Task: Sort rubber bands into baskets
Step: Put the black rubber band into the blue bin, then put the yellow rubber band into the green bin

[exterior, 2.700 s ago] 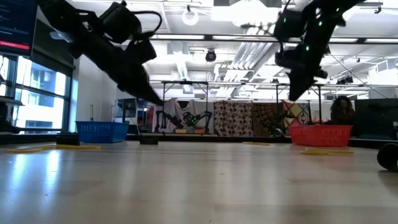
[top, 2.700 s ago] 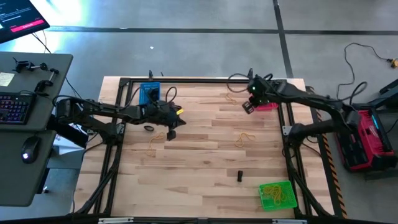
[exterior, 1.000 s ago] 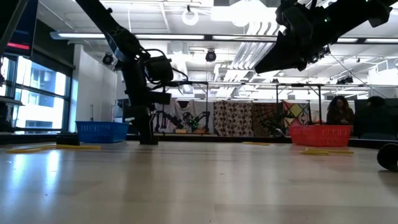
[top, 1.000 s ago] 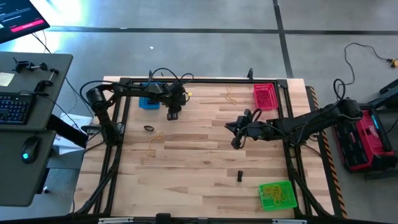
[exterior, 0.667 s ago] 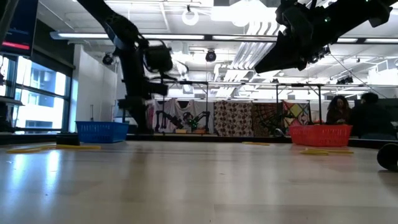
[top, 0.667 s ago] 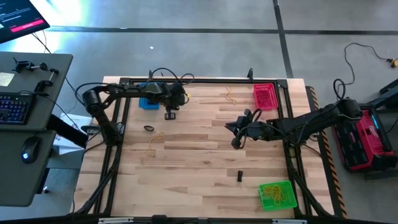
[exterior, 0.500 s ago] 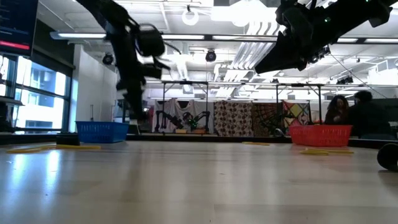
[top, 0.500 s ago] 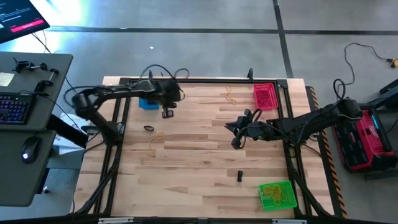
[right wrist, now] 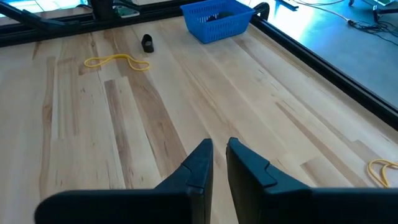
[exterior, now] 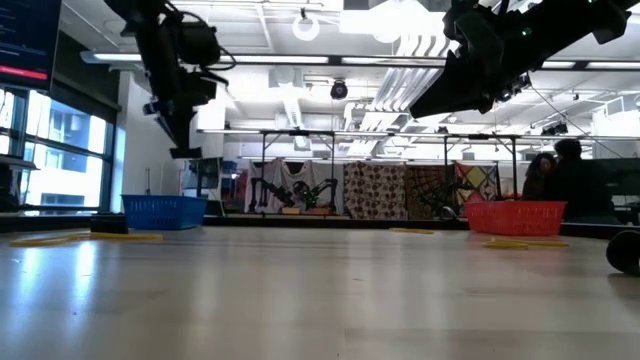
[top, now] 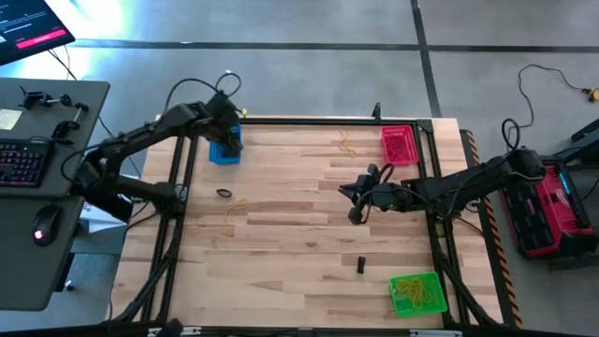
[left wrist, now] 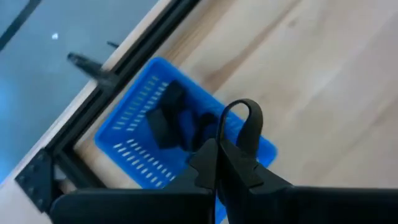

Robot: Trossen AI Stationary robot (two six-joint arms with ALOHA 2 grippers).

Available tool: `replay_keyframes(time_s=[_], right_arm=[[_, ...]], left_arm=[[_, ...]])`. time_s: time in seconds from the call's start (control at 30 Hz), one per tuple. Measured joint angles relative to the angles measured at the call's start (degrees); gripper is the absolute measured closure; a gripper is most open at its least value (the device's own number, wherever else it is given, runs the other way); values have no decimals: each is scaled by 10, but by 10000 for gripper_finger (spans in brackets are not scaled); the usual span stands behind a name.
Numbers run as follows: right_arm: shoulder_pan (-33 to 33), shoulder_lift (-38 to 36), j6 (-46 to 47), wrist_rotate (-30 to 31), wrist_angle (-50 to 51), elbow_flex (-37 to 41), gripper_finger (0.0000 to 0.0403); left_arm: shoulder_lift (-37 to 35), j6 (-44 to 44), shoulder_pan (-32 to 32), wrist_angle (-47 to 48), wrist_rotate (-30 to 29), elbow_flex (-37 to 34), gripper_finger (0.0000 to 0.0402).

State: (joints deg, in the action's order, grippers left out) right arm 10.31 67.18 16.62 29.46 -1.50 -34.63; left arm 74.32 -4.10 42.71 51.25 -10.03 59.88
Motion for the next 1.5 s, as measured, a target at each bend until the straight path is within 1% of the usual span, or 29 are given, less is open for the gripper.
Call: replay_keyframes(time_s=[0.17,0.3,0.6,0.73,0.87,1.0,1.17,1.3,1.43,1.5], right_arm=[[0,0,0,0,0,0,369],[0,0,0,0,0,0,369],[0,0,0,-1,0,0,369],[0,0,0,-1,0,0,369],[0,0,-1,-1,0,0,369],[0,0,-2,-1,0,0,369],[0,0,-2,-1,0,0,369],[0,0,-2,-1,3,0,369],[0,0,-1,-1,19,0,369],[0,0,6,-1,26,0,369]], left_arm=[[25,-6,45,-3,18,0,401],[57,-29,78,-6,20,0,401],[139,-37,116,-14,24,0,401],[164,-55,117,-14,24,0,401],[169,-64,116,-15,23,0,395],[169,-76,111,-6,22,0,373],[168,-82,96,-6,20,0,332],[166,-71,87,-16,-3,0,301],[152,-56,73,-26,-6,-3,291],[133,-50,61,-62,-5,-20,294]])
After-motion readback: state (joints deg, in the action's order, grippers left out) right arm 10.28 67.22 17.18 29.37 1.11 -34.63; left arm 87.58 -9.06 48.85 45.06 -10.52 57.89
